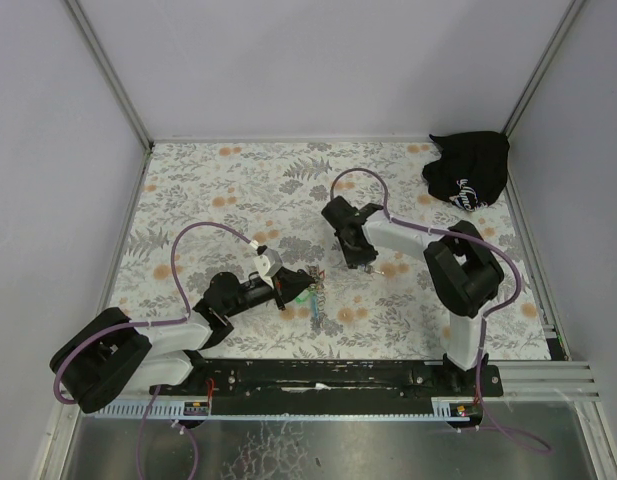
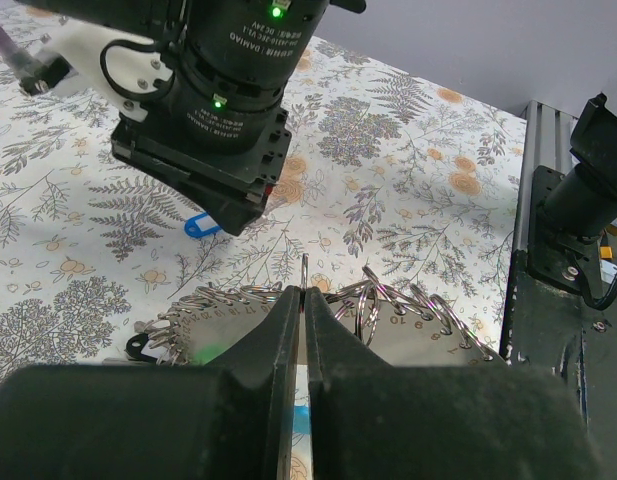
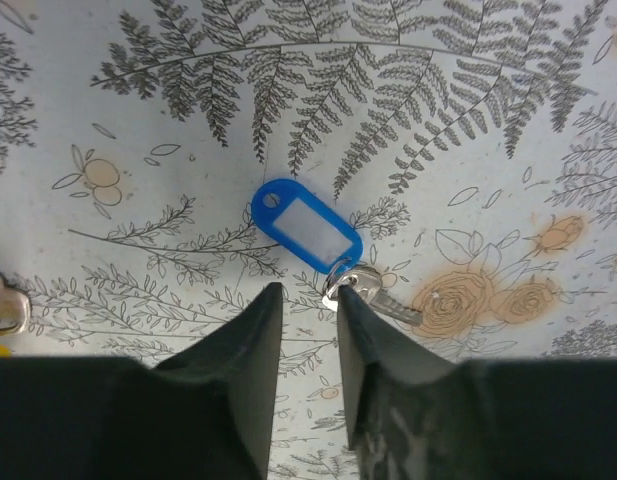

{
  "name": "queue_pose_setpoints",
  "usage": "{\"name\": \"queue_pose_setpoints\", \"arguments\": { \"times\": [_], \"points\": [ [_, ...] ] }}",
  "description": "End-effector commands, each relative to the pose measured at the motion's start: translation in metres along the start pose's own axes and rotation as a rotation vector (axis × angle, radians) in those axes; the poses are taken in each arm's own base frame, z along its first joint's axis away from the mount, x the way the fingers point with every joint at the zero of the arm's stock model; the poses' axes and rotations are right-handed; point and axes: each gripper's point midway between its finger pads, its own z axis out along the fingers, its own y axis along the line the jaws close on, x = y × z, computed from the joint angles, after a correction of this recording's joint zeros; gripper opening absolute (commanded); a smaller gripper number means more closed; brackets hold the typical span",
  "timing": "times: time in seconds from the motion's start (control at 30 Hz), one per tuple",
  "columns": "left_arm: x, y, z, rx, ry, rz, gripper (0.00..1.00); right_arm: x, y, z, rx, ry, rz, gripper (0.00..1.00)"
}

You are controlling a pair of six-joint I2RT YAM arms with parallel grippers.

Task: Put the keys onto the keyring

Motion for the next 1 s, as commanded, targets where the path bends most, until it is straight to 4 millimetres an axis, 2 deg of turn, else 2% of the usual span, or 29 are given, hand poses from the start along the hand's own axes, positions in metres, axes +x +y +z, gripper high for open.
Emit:
{"name": "queue_pose_setpoints", "arguments": {
  "times": [0.0,0.13,0.27,0.43,0.53,0.7,0.8,0.97],
  "points": [
    [-0.023,0.002,0.003,-0.007,-0.075,0.043,0.00,-0.017,-0.003,-0.027,-0.032,-0.104,-0.015,0.40],
    [-0.024,0.002,0.003,-0.004,-0.079,0.043,0.00,-0.008,-0.018,-0.032,-0.010,-0.125,-0.050,0.50],
    [-0.023,0.001,0.003,-0.003,-0.076,0.041,0.00,0.002,-0.025,-0.027,-0.062,-0.127,-0.041,0.61],
    [-0.024,0.000,0.003,0.001,-0.078,0.041,0.00,0.005,-0.022,-0.014,-0.262,-0.129,0.053,0.62],
    [-0.024,0.000,0.003,0.004,-0.079,0.041,0.00,0.000,-0.018,-0.019,-0.358,-0.156,0.086,0.63],
    [-0.024,0.000,0.003,0.001,-0.079,0.042,0.00,0.007,-0.017,-0.010,-0.377,-0.138,0.102,0.65],
    [-0.024,0.000,0.003,0.003,-0.079,0.043,0.00,0.022,-0.004,-0.004,-0.441,-0.068,0.110,0.65],
    [-0.024,0.001,0.004,0.000,-0.077,0.043,0.00,0.037,0.030,-0.023,-0.601,-0.004,0.122,0.58]
  ]
}}
